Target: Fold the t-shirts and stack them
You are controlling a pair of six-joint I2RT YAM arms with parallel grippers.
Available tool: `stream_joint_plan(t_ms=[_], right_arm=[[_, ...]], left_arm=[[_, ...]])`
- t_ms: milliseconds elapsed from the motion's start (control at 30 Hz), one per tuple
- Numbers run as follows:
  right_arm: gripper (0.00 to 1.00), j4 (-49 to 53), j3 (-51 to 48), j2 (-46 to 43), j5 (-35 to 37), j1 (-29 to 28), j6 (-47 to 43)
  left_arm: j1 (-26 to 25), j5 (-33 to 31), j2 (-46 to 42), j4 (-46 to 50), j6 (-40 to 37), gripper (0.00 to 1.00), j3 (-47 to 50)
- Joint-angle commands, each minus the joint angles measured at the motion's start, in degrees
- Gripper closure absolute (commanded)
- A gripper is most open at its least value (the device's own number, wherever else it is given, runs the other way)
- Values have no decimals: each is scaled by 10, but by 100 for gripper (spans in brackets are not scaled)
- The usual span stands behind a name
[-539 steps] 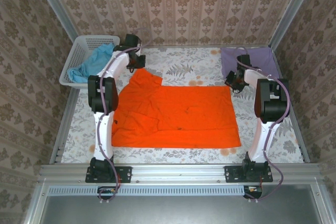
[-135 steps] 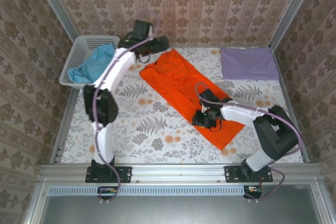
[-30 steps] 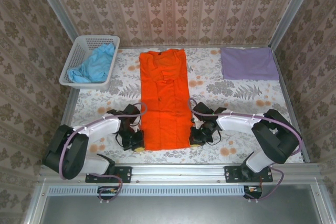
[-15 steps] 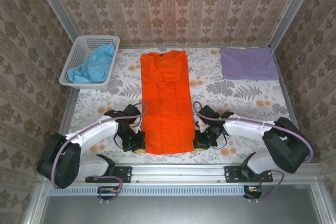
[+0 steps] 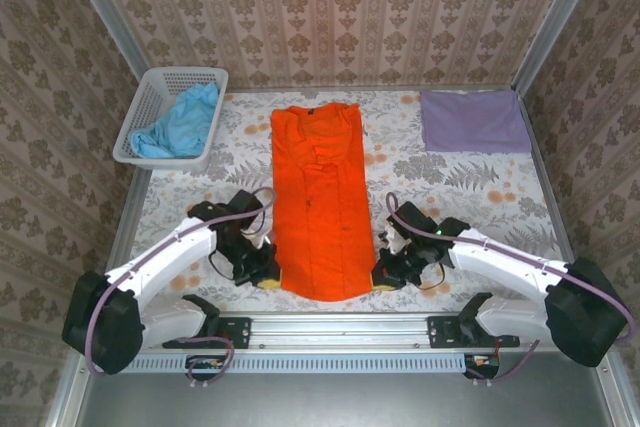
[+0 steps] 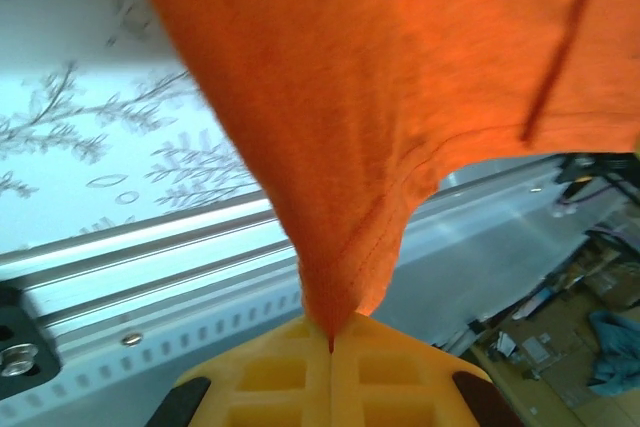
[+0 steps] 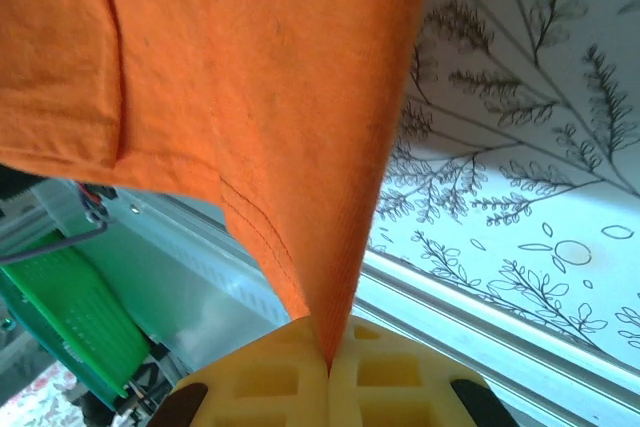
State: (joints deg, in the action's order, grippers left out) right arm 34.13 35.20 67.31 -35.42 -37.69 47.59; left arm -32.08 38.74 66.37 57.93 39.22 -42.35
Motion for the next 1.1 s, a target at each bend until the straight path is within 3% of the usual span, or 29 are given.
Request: stream_joint_plan(t_ms=[0, 267, 400, 733, 1067], right_arm=[[100, 18, 59, 16, -10, 38, 10], [100, -14, 232, 188, -7, 157, -16], [100, -15, 315, 301, -13, 195, -8], [100, -1, 506, 497, -20, 225, 13], [100, 27, 596, 565, -13, 243, 35]], left_arm=[[32, 22, 11, 4, -10, 100, -54], [132, 9, 128, -137, 51, 100, -159], [161, -9, 228, -138, 28, 100, -252], [202, 0, 401, -150, 9, 100, -372], [223, 18, 476, -158, 2, 100, -411]])
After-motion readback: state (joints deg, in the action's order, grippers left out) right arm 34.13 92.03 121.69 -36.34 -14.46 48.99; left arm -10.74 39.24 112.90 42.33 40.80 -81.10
